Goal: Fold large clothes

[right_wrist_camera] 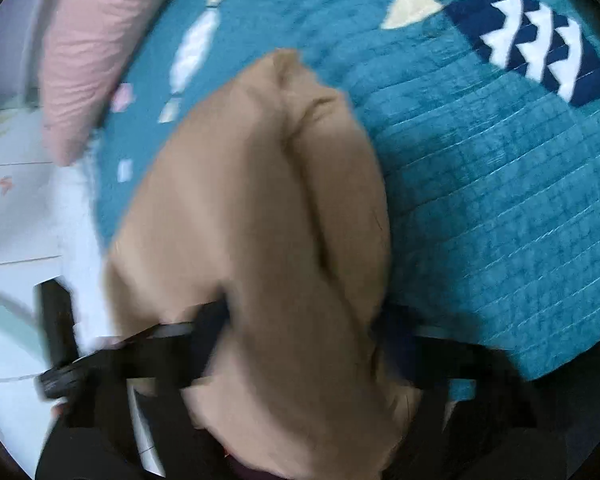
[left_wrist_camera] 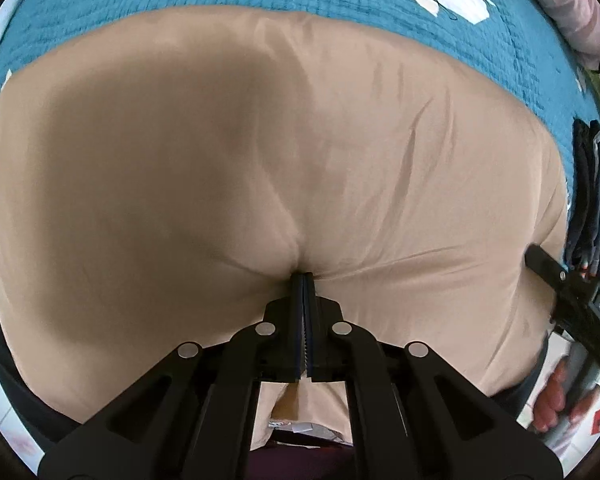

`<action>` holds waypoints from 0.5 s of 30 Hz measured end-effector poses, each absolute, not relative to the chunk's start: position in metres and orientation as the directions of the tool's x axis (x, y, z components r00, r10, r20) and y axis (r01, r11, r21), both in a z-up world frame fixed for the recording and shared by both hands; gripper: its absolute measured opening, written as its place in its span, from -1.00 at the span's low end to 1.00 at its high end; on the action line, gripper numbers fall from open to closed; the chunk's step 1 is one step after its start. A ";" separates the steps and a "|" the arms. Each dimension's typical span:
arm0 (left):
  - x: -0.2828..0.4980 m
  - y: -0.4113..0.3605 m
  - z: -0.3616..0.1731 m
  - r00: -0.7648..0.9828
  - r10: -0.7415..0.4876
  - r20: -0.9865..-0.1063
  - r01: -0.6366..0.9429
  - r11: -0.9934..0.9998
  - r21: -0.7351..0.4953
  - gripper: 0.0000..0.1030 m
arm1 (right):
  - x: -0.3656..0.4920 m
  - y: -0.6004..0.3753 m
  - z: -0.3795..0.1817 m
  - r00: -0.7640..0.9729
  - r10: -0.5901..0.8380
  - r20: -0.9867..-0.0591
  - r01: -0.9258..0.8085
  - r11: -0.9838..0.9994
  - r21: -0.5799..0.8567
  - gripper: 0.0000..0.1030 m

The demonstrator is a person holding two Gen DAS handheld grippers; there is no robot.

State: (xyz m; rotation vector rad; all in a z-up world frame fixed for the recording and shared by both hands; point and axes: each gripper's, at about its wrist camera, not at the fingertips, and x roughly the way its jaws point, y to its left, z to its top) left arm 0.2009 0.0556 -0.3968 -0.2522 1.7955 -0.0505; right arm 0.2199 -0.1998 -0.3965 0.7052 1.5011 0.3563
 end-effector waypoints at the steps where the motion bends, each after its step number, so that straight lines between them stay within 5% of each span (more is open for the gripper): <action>1: 0.201 0.053 -0.396 -0.215 -0.191 -0.958 -0.139 0.977 -0.163 -0.95 | 0.216 -0.203 -0.393 0.080 0.654 -0.753 0.216 0.726 0.653 -0.44; 15: 0.209 0.032 -0.400 -0.221 -0.206 -0.953 -0.150 0.973 -0.175 -0.96 | 0.200 -0.157 -0.310 0.151 0.612 -0.776 0.114 0.769 0.629 -0.59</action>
